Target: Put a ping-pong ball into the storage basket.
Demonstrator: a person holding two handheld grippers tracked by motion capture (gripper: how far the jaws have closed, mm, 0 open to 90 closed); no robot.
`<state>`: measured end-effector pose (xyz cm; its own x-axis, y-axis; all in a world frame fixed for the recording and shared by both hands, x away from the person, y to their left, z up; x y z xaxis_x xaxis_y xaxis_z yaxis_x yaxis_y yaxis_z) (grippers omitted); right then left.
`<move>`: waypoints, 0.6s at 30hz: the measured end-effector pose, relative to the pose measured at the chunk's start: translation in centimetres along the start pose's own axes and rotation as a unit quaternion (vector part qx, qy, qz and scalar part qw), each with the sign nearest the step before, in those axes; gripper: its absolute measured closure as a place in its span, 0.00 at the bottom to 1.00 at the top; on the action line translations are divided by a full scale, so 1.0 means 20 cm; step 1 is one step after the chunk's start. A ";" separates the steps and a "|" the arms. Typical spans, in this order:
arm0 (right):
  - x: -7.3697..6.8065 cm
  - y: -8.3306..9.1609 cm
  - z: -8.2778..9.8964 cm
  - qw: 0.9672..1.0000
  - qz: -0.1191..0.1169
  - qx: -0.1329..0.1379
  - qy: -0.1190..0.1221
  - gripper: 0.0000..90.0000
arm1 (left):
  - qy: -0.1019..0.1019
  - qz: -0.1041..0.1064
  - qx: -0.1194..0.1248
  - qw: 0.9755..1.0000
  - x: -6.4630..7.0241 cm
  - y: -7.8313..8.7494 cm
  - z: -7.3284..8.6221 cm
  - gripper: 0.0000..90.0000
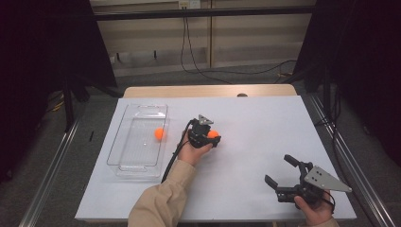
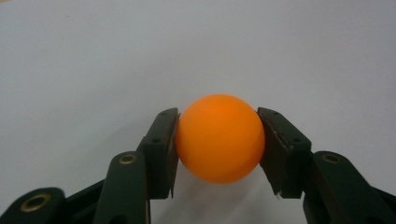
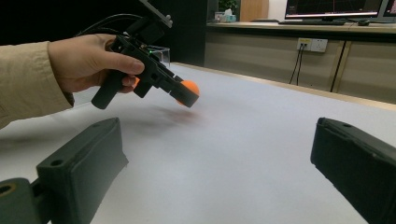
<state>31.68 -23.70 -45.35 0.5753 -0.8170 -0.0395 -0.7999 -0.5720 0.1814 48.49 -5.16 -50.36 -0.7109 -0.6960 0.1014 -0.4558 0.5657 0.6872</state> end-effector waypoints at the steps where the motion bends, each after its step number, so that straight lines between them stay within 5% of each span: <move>1: 0.00 0.00 0.00 1.000 0.000 0.000 0.000 0.02 | 0.000 0.002 0.000 1.000 0.00 0.01 0.00 0.57; 18: 0.00 -0.01 0.00 1.000 0.000 -0.002 0.001 0.02 | 0.007 0.002 -0.001 1.000 -0.01 0.06 0.03 0.57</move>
<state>31.70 -23.59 -45.43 0.5764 -0.8163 -0.0367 -0.7989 -0.5724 0.1846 47.78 -4.10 -50.02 -0.7058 -0.6991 0.1144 -0.4511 0.5680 0.6883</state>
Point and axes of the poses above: each handheld gripper's, and its own axes: y roughly backward along the jaws, z roughly out of its underside, x roughly to its right, the point moved 10 cm from there along -y, roughly forward along the jaws, and after that the axes turned 2 degrees about -x, right-handed, at the moved point
